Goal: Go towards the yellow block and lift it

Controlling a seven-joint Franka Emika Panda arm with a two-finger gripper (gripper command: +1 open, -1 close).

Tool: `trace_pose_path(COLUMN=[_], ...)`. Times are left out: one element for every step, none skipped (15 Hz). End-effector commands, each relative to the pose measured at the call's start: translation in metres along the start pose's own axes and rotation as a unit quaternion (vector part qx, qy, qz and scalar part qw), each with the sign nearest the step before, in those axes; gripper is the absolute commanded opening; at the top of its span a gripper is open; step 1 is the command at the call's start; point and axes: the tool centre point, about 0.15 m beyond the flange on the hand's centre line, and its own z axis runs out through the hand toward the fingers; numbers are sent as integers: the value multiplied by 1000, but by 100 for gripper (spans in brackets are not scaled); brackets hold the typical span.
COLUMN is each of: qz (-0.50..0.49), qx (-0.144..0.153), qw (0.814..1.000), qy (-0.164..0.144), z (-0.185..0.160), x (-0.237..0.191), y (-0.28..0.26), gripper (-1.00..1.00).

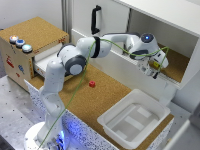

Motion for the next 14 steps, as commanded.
trace_pose_path(qz=[-14,-18,-22,-26,-29,-30,-30,-28,-15,-8,-2,-3,-9,-18], qx=[71,73,77,78,81,82,84,79,77,74,77,74,71,60], qw=[997,997,996,996,996,996,996,996,997,997,997,997,997,998], qy=[-32,-32,-33,-33,-33,-32,-30,-24,-13,-6,-7,-3,2,11], z=[14,16,16,15,13,10,7,1,-10,-20,-26,-35,-44,-55], x=[23,24,24,23,22,19,16,12,7,1,-4,-10,-16,-21], y=[-4,-10,-14,-17,-20,-23,-25,-27,-27,-28,-30,-34,-41,-47], gripper=[-100,-100,-100,-100,-100,-100,-100,-100,-100,-100,-100,-100,-100,-100])
